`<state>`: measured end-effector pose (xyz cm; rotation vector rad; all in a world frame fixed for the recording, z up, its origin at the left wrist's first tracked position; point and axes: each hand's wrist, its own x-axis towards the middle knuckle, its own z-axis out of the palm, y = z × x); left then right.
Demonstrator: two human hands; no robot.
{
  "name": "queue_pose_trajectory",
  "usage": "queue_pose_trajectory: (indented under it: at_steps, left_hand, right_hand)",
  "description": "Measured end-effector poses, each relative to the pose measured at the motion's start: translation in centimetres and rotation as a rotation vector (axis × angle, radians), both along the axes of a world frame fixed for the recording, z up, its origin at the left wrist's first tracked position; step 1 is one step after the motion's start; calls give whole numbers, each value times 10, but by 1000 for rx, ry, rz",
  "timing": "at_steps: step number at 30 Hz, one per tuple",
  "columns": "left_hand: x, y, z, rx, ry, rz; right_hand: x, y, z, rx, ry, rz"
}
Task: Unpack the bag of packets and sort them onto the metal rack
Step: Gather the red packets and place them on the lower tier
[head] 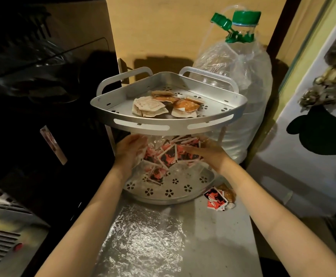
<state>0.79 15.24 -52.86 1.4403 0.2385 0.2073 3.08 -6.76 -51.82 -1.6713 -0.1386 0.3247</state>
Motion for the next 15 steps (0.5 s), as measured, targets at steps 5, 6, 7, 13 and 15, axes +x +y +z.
queue_pose_trajectory:
  at_steps: [5, 6, 7, 13, 15]
  left_hand:
    - [-1, 1, 1, -12, -15, 68]
    - [-3, 3, 0, -14, -2, -6]
    - [-6, 5, -1, -25, 10, -114]
    - [-12, 11, -13, 202, 75, -273]
    - [-12, 8, -17, 207, 61, -235]
  right_hand:
    - [4, -6, 1, 58, 30, -94]
    - [3, -7, 1, 66, 26, -107]
    - [4, -9, -1, 86, 21, -137]
    - [-8, -14, -11, -75, -45, -85]
    - [-9, -15, -15, -61, -31, -92]
